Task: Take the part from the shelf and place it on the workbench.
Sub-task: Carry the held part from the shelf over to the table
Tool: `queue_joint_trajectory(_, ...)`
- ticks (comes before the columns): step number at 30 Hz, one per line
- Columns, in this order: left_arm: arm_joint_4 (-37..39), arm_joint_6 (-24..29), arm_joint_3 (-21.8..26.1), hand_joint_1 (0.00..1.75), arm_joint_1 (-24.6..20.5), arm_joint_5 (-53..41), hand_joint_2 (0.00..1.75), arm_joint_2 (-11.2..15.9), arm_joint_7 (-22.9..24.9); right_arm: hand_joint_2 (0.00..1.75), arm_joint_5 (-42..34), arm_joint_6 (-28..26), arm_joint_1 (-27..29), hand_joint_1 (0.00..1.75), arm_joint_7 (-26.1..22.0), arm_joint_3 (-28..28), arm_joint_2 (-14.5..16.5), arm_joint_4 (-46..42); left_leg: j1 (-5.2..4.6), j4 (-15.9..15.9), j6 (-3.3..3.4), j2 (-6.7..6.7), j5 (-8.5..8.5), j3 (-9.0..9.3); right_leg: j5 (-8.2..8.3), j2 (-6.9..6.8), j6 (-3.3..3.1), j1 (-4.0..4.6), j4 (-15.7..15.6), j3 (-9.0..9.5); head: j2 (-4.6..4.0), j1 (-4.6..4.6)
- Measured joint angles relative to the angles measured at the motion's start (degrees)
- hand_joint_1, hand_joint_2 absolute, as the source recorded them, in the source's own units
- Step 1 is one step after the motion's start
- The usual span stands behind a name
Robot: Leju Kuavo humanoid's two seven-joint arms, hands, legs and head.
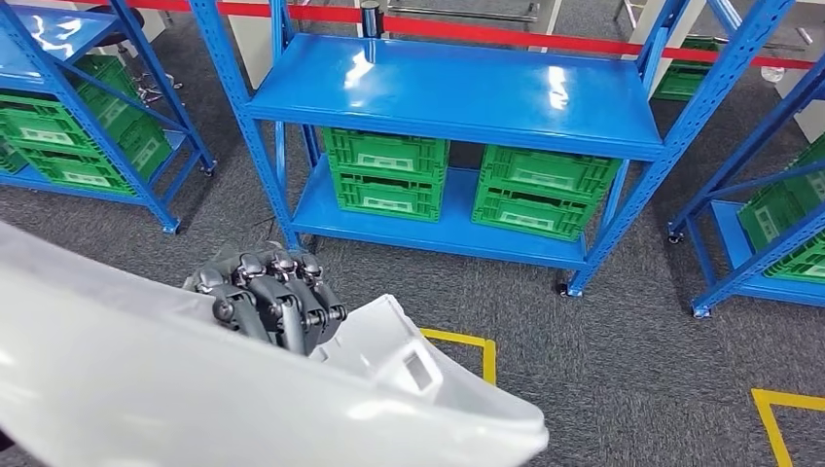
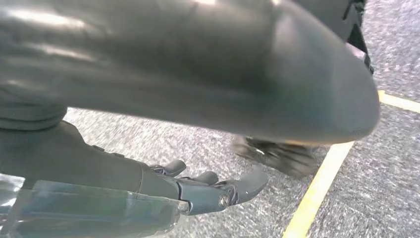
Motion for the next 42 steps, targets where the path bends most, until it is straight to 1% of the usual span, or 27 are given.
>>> queue_joint_trajectory(1, 0.00, -0.04, -0.10, 1.75, 0.03, -0.02, 1.75, -0.03, 0.05, 0.00, 0.03, 0.11, -0.03, 0.00, -0.32, 0.07, -0.11, 0.09, -0.11, 0.06, 0.04, 0.02, 0.75, -1.04, -1.71, 0.00, 0.10, -0.02, 3.76, -0.83, 0.00, 0.04)
queue_joint_trajectory(2, 0.01, -0.06, -0.23, 1.75, 0.05, -0.04, 1.75, -0.03, 0.11, 0.00, 0.07, 0.21, -0.03, 0.00, -0.69, 0.15, -0.22, 0.16, -0.17, 0.15, 0.04, 0.05, 1.51, -2.11, -2.31, 0.00, 0.53, -0.04, 6.53, -1.11, 0.00, 0.04)
queue_joint_trajectory(3, 0.01, -0.07, -0.35, 1.75, 0.06, -0.06, 1.75, -0.03, 0.15, 0.00, 0.13, 0.32, -0.02, 0.00, -1.04, 0.26, -0.31, 0.22, -0.19, 0.28, -0.03, 0.07, 2.23, -3.16, -1.66, 0.00, 1.23, -0.07, 7.41, -0.48, 0.00, 0.05)
queue_joint_trajectory(4, 0.01, -0.07, -0.47, 1.75, 0.07, -0.08, 1.75, -0.03, 0.19, 0.00, 0.19, 0.41, 0.00, 0.00, -1.39, 0.39, -0.42, 0.27, -0.16, 0.51, -0.18, 0.07, 2.92, -4.25, -0.28, -0.01, 1.96, -0.13, 6.06, 1.27, 0.00, 0.04)
queue_joint_trajectory(6, -0.06, -0.10, -0.65, 1.75, 0.05, -0.10, 1.75, -0.03, 0.21, 0.00, 0.12, 0.68, -0.09, 0.00, -2.14, 0.59, -0.64, 0.32, -0.20, 1.48, -0.66, 0.03, 4.03, -6.31, 1.20, -0.02, 2.64, -0.22, -1.87, 7.32, 0.00, 0.10)
queue_joint_trajectory(8, -0.21, -0.28, -0.76, 1.75, 0.00, -0.03, 1.75, -0.01, 0.22, 0.00, -0.43, 1.10, -0.23, 0.00, -2.93, 0.63, -0.89, 0.43, -0.33, 2.60, -1.24, 0.09, 4.81, -7.59, 0.16, 0.21, 1.77, -0.10, -8.50, 11.58, 0.00, 0.00)
queue_joint_trajectory(9, -0.31, -0.40, -0.82, 1.75, -0.03, 0.05, 1.75, 0.02, 0.21, 0.00, -0.87, 1.29, -0.25, 0.00, -3.22, 0.60, -0.98, 0.53, -0.34, 2.91, -1.51, 0.17, 5.19, -7.90, -0.42, 0.35, 1.17, 0.06, -9.78, 12.15, 0.00, -0.07)
queue_joint_trajectory(11, -0.42, -0.58, -0.93, 1.75, -0.03, 0.18, 1.75, 0.13, 0.18, 0.00, -1.76, 1.34, -0.08, 0.00, -3.55, 0.45, -1.03, 0.75, -0.10, 3.12, -2.08, 0.23, 5.61, -8.15, 0.08, 0.48, 0.18, -0.01, -9.62, 11.32, 0.00, -0.14)
queue_joint_trajectory(13, -0.59, -0.61, -0.94, 1.75, 0.00, 0.26, 1.75, 0.29, 0.20, 0.00, -2.42, 1.19, 0.02, 0.00, -3.58, 0.18, -0.98, 0.82, 0.20, 5.37, -2.81, 0.11, 2.42, -8.89, 1.30, 0.45, -0.72, -0.16, -9.56, 10.38, 0.00, -0.21)
queue_joint_trajectory(15, -0.74, -0.61, -0.98, 1.75, 0.00, 0.30, 1.75, 0.40, 0.28, 0.00, -2.74, 1.15, 0.04, 0.00, -3.58, -0.15, -0.90, 0.87, 0.48, 11.99, -3.49, 0.02, -3.83, -10.44, 2.74, 0.57, -1.11, -0.08, -9.49, 9.05, 0.00, -0.28)
queue_joint_trajectory(16, -0.77, -0.60, -1.01, 1.75, 0.01, 0.29, 1.75, 0.45, 0.34, 0.00, -2.80, 1.15, 0.09, 0.00, -3.58, -0.31, -0.84, 0.92, 0.57, 15.94, -3.65, 0.02, -6.11, -11.19, 3.45, 0.71, -1.11, -0.02, -9.43, 8.27, 0.00, -0.31)
queue_joint_trajectory(17, -0.77, -0.58, -1.05, 1.75, 0.03, 0.21, 1.75, 0.49, 0.39, 0.00, -2.86, 1.14, 0.16, 0.00, -3.58, -0.43, -0.78, 0.98, 0.63, 18.99, -3.69, 0.00, -7.25, -11.46, 4.13, 0.87, -1.07, 0.04, -9.38, 7.45, 0.00, -0.31)
queue_joint_trajectory(18, -0.77, -0.56, -1.10, 1.75, 0.04, 0.10, 1.75, 0.55, 0.45, 0.00, -2.89, 1.14, 0.23, 0.00, -3.58, -0.53, -0.72, 1.06, 0.65, 20.22, -3.60, -0.03, -7.12, -10.86, 4.78, 1.09, -1.00, 0.11, -9.34, 6.60, 0.00, -0.31)
queue_joint_trajectory(19, -0.78, -0.54, -1.15, 1.75, 0.05, -0.01, 1.75, 0.59, 0.50, 0.00, -2.93, 1.12, 0.27, 0.00, -3.58, -0.61, -0.68, 1.13, 0.64, 19.21, -3.36, -0.14, -6.08, -9.14, 5.40, 1.31, -0.93, 0.20, -9.32, 5.81, 0.00, -0.32)
queue_joint_trajectory(21, -0.92, -0.46, -1.23, 1.75, 0.01, -0.13, 1.75, 0.65, 0.56, 0.00, -2.99, 1.10, 0.29, 0.00, -3.56, -0.76, -0.45, 1.22, 0.43, 11.62, -2.26, -0.78, -4.23, -3.03, 6.52, 1.76, -0.75, 0.31, -9.33, 4.63, 0.00, -0.30)
queue_joint_trajectory(23, -1.16, -0.35, -1.32, 1.75, -0.10, -0.15, 1.75, 0.68, 0.59, 0.00, -2.99, 1.06, 0.30, 0.00, -3.42, -0.86, -0.20, 1.31, -0.02, 4.11, -1.25, -1.49, -4.51, 1.98, 7.54, 2.10, -0.20, 0.21, -9.41, 4.01, 0.00, -0.24)
queue_joint_trajectory(25, -1.28, -0.20, -1.49, 1.75, -0.24, -0.20, 1.75, 0.74, 0.58, 0.00, -2.89, 0.97, 0.36, 0.00, -3.11, -0.90, -0.19, 1.52, -0.60, 1.80, -0.85, -1.61, -4.62, 2.96, 8.52, 2.35, 0.69, -0.16, -9.67, 3.59, 0.00, -0.26)
queue_joint_trajectory(27, -1.28, -0.09, -1.69, 1.75, -0.34, -0.26, 1.75, 0.80, 0.59, 0.00, -2.72, 0.91, 0.41, 0.00, -2.90, -0.92, -0.14, 1.80, -0.65, 1.01, -0.43, -1.22, -3.15, 2.34, 8.65, 2.09, 1.09, -0.31, -9.57, 2.93, 0.00, -0.28)
queue_joint_trajectory(28, -1.28, -0.08, -1.78, 1.75, -0.40, -0.27, 1.75, 0.81, 0.59, 0.00, -2.61, 0.92, 0.43, 0.00, -2.87, -0.92, -0.06, 1.92, -0.56, 0.55, -0.13, -0.98, -2.28, 1.85, 7.53, 1.74, 0.92, -0.22, -8.60, 2.29, 0.00, -0.21)
queue_joint_trajectory(31, -1.28, -0.08, -2.01, 1.75, -0.55, -0.22, 1.75, 0.88, 0.58, 0.00, -2.44, 0.96, 0.26, 0.00, -2.90, -0.92, -0.25, 2.04, -0.47, 0.22, 0.44, -0.40, 0.03, -0.60, 0.36, 0.87, -0.04, -0.11, 0.74, -0.88, 0.00, -0.01)
queue_joint_trajectory(32, -1.28, -0.10, -2.12, 1.75, -0.55, -0.21, 1.75, 0.92, 0.58, 0.00, -2.44, 0.97, 0.17, 0.00, -2.93, -0.92, -0.33, 2.05, -0.48, 0.28, 0.43, -0.19, 0.75, -1.61, -1.19, 0.83, 0.13, -0.13, 4.37, -1.60, 0.00, -0.01)
queue_joint_trajectory(33, -1.28, -0.11, -2.22, 1.75, -0.54, -0.21, 1.75, 0.97, 0.58, 0.00, -2.43, 0.98, 0.09, 0.00, -2.96, -0.92, -0.39, 2.05, -0.46, 0.35, 0.37, 0.02, 1.45, -2.61, -1.54, 0.80, 0.67, -0.18, 6.70, -1.65, 0.00, -0.01)
queue_joint_trajectory(34, -1.28, -0.13, -2.31, 1.75, -0.54, -0.21, 1.75, 1.03, 0.58, 0.00, -2.40, 0.99, 0.04, 0.00, -2.98, -0.92, -0.43, 2.05, -0.42, 0.47, 0.25, 0.20, 2.12, -3.63, -0.78, 0.74, 1.46, -0.28, 7.09, -0.77, 0.00, 0.00)
queue_joint_trajectory(36, -1.28, -0.13, -2.43, 1.75, -0.55, -0.21, 1.75, 1.12, 0.58, 0.00, -2.33, 1.00, -0.02, 0.00, -3.06, -0.91, -0.50, 2.05, -0.29, 1.09, -0.22, 0.39, 3.29, -5.68, 1.55, 0.48, 2.91, -0.59, 1.92, 3.86, 0.00, 0.00)
queue_joint_trajectory(37, -1.30, -0.13, -2.46, 1.75, -0.58, -0.21, 1.75, 1.14, 0.58, 0.00, -2.30, 0.99, -0.10, 0.00, -3.12, -0.91, -0.54, 2.04, -0.29, 1.67, -0.52, 0.46, 3.74, -6.74, 1.65, 0.37, 3.15, -0.58, -2.58, 6.95, 0.00, 0.01)
queue_joint_trajectory(39, -1.33, -0.09, -2.58, 1.75, -0.63, -0.22, 1.75, 1.16, 0.60, 0.00, -2.27, 0.96, -0.29, 0.00, -3.27, -0.91, -0.62, 2.07, -0.36, 2.73, -1.14, 0.62, 4.60, -8.20, 0.50, 0.34, 2.43, -0.35, -8.74, 10.60, 0.00, -0.05)
queue_joint_trajectory(42, -1.34, 0.03, -2.90, 1.75, -0.71, -0.27, 1.75, 1.29, 0.62, 0.00, -2.19, 0.90, -0.31, 0.00, -3.37, -0.90, -0.61, 2.14, -0.18, 3.35, -2.03, 0.59, 5.08, -8.95, 0.50, 0.49, 0.93, -0.25, -9.44, 10.14, 0.00, -0.14)
